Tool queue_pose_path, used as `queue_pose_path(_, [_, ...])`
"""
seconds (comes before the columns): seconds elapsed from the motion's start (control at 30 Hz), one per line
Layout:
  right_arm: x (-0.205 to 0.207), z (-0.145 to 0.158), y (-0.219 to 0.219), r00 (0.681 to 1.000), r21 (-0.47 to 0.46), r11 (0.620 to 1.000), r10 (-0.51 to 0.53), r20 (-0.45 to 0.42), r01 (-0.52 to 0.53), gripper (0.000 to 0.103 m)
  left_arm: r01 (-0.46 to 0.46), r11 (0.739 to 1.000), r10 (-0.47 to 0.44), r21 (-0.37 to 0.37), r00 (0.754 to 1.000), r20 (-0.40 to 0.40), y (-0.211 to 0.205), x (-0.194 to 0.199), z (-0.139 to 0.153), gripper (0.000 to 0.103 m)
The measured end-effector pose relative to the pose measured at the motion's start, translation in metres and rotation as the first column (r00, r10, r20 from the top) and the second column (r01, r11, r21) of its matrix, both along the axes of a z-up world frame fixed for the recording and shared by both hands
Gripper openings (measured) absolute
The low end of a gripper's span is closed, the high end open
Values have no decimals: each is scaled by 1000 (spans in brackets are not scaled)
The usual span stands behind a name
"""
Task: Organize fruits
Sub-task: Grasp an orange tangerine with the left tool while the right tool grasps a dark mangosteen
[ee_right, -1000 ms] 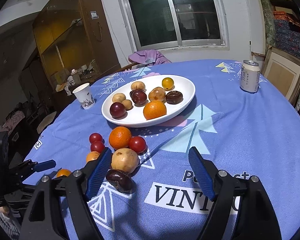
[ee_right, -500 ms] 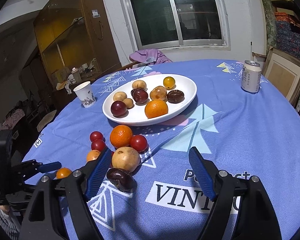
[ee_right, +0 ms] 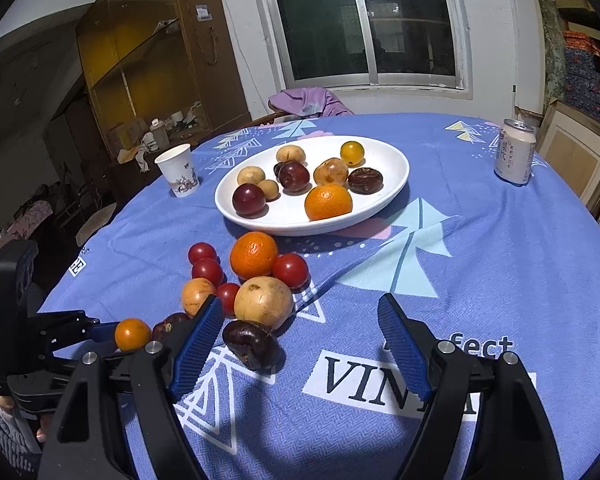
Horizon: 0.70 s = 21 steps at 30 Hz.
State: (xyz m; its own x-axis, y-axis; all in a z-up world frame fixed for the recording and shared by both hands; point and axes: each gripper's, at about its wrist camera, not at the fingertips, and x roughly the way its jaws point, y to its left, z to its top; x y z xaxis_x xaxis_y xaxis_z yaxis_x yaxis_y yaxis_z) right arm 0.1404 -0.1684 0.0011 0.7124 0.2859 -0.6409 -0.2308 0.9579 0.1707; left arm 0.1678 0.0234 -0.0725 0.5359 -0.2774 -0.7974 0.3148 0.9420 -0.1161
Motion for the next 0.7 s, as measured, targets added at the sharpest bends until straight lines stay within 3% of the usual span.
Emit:
queue_pose_path(0.3, [-5,-15,26,997,-72,995,59,-48,-62,80,-133,991,135,-35,990,51,24,-2,8,38])
queue_pose_path(0.5, [-3,-24,37,994,-97,992,75,-76,-82,80,-144,989,146,-35,988,48,27,-1,9,38])
queue_pose_path(0.6, [-2,-27,39,993,-93,992,82,-89,-91,77,-142,989,143,-36,988,50,28,-2,9,38])
queue_pose_path(0.7, [1,-30,41,989,-78,992,95,-112,-104,66,-139,990,140,-34,989,49,27,-3,9,38])
